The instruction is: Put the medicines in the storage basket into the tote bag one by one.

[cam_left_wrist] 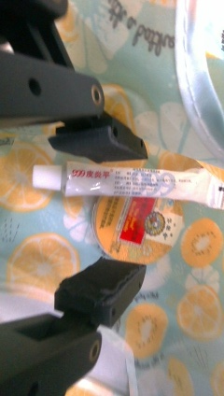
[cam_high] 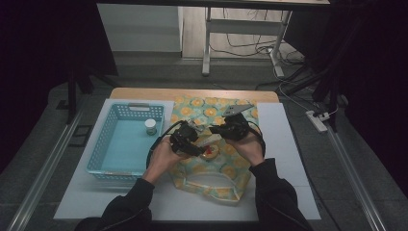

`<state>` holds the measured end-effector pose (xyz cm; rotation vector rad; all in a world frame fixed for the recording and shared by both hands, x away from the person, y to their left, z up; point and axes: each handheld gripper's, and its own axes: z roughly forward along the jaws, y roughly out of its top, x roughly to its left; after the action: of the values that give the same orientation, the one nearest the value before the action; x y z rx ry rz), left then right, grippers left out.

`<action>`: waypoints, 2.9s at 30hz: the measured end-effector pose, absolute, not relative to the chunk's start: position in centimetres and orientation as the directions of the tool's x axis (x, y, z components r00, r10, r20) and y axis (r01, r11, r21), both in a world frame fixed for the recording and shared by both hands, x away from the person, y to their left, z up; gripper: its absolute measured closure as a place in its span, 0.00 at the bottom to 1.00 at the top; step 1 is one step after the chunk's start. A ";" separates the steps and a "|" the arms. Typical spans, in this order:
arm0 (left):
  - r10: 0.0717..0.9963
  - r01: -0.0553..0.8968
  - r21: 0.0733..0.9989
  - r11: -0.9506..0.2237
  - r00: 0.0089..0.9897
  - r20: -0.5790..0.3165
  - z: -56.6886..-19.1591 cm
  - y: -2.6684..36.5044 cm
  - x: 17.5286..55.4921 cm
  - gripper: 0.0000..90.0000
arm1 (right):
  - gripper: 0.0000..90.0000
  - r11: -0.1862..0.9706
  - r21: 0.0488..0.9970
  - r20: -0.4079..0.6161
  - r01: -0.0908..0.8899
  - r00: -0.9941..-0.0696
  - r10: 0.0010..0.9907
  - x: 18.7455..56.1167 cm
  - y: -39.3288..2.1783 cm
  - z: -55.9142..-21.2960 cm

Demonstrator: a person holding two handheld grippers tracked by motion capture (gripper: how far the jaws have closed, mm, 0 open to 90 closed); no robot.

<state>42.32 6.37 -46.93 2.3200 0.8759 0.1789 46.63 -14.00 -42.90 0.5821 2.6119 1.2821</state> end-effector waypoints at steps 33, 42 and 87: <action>0.644 0.567 0.699 -0.437 0.739 -0.197 -44.3 15.0 40.7 0.02 | 1.00 0.555 0.787 0.018 0.269 -0.910 0.415 46.7 -13.9 -43.1; 0.680 0.580 0.691 -0.430 0.712 -0.175 -44.4 17.5 40.6 0.01 | 1.00 0.558 0.785 0.018 0.270 -0.910 0.415 46.7 -13.8 -43.2; 0.866 0.728 0.603 -0.327 0.487 -0.118 -49.4 23.9 46.9 0.00 | 1.00 0.565 0.781 0.012 0.264 -0.912 0.410 46.6 -13.6 -43.3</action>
<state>46.91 23.94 -49.40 2.1363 1.3080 0.2996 46.63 -13.63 -43.30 0.5707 2.6248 1.2674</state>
